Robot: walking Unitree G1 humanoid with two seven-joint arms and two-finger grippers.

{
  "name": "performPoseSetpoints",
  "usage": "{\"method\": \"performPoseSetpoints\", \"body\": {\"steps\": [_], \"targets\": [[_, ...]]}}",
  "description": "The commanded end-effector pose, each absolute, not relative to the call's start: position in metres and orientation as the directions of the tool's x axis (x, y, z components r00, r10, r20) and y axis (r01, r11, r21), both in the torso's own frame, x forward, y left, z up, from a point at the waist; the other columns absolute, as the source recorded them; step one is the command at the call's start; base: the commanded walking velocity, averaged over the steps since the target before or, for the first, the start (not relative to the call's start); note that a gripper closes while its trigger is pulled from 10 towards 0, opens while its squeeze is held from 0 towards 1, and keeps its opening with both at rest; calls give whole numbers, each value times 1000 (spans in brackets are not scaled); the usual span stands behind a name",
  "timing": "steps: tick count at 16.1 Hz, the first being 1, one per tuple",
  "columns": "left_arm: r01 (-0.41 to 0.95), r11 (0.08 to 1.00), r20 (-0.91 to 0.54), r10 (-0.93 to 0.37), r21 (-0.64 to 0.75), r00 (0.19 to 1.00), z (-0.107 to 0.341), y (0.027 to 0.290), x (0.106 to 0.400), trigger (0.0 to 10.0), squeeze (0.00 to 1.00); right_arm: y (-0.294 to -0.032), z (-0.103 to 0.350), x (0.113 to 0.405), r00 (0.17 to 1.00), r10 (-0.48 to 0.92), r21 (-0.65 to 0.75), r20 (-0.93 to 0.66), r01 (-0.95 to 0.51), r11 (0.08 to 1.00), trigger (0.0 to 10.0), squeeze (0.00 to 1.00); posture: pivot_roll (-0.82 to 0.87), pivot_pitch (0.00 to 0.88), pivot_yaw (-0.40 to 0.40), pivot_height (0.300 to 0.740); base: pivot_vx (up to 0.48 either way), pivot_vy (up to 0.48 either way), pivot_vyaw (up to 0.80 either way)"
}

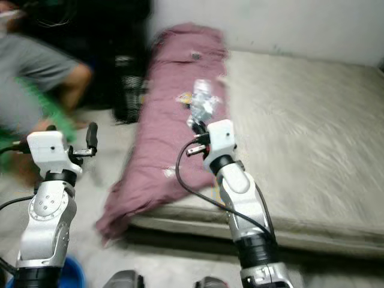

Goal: Clean up the room

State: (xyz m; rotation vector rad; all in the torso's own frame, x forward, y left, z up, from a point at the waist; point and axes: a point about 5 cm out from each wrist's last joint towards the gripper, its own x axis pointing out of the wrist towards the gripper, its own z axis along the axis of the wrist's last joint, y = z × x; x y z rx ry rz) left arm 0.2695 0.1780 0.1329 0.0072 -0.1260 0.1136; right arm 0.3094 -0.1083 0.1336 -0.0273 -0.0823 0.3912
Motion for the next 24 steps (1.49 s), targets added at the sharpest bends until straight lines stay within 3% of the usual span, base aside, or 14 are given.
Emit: {"method": "performPoseSetpoints", "body": {"steps": [1, 24], "targets": [[-89, 995, 127, 95, -51, 987, 134, 173, 268, 10000, 0, -116, 134, 310, 928, 365, -62, 74, -361, 931, 10000, 0, -20, 0, -36, 740, 0, 0, 800], [-106, 994, 88, 102, 39, 991, 128, 175, 269, 10000, 0, -116, 135, 313, 928, 364, -70, 82, -359, 931, 10000, 0, -26, 0, -28, 740, 0, 0, 800]]}}
